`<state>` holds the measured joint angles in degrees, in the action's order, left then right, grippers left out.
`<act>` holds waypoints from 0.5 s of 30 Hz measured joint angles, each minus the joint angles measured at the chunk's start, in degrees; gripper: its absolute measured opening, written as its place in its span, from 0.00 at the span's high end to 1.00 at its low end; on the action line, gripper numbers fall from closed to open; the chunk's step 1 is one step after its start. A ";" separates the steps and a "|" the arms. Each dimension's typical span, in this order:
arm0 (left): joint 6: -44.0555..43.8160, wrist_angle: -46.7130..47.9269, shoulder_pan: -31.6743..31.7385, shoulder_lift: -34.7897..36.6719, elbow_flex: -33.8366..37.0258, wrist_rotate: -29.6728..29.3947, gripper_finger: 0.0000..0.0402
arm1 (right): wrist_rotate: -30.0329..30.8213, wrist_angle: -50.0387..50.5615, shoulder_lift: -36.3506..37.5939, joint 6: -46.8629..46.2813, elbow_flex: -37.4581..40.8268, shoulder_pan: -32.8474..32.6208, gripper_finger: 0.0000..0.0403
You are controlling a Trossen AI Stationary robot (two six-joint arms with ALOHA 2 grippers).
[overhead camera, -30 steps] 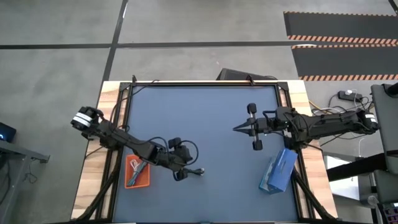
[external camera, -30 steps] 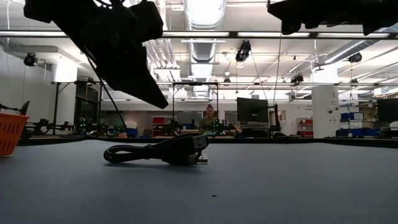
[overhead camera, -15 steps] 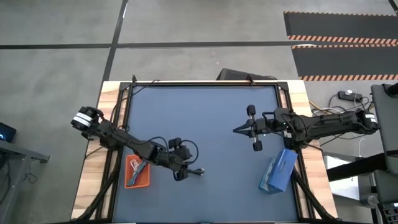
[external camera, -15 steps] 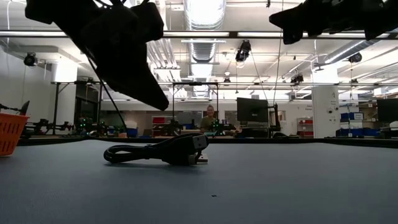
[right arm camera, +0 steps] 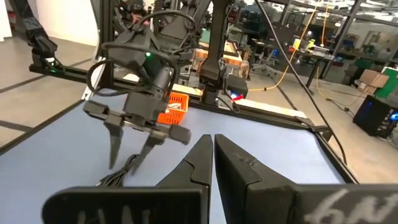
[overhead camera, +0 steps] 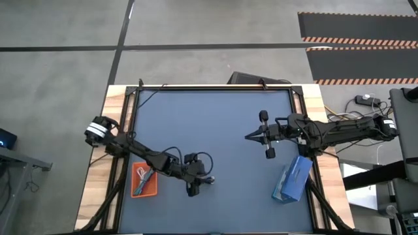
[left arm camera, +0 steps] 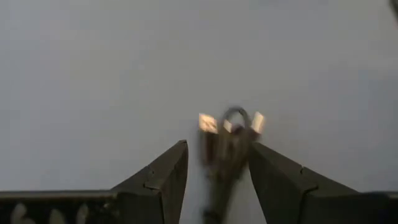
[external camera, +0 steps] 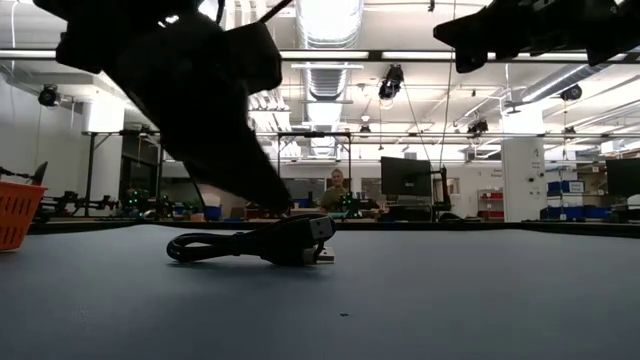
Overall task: Pick and place USB-C Cables
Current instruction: Put the black charger cable into the orange bin
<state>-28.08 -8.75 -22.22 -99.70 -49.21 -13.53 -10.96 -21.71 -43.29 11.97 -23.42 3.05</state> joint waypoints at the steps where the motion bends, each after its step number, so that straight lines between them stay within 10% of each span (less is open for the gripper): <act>1: -0.10 0.31 -0.15 0.14 0.02 1.91 0.62 | 0.00 -0.04 0.00 0.00 0.00 0.00 0.98; 15: 0.07 -0.02 -1.84 -2.76 0.37 2.63 0.62 | 0.02 -0.63 0.04 -1.52 0.01 0.00 0.98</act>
<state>-28.01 -8.78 -24.05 -102.45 -48.84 -10.90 -10.94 -22.34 -43.24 10.44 -23.41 3.05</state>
